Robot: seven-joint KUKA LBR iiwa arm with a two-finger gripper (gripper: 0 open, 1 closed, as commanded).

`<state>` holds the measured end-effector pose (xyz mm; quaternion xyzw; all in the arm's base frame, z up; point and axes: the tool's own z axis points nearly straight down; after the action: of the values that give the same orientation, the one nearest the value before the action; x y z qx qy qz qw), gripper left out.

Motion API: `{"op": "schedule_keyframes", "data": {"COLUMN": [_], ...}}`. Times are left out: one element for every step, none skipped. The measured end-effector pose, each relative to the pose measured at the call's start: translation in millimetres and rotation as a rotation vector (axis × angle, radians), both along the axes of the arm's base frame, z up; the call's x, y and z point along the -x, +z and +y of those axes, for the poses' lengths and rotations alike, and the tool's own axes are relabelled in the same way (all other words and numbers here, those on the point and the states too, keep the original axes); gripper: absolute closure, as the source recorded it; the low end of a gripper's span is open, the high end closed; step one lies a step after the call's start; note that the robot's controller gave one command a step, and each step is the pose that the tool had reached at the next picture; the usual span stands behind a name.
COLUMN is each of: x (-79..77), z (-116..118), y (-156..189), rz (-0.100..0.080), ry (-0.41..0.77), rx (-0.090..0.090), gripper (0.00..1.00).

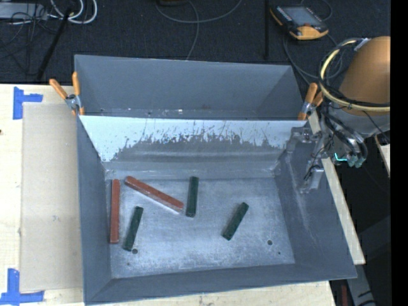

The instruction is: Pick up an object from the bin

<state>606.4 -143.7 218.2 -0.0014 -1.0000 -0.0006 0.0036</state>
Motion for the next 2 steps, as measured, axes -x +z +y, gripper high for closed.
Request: {"op": "schedule_keyframes", "data": {"x": [45.1, 66.4], "z": [72.0, 133.5], "y": [-151.3, -117.0], "rz": [-0.003, -0.008], "ry": [0.424, 0.478], "rx": [-0.004, -0.005], "gripper": [0.0, 0.0]}}
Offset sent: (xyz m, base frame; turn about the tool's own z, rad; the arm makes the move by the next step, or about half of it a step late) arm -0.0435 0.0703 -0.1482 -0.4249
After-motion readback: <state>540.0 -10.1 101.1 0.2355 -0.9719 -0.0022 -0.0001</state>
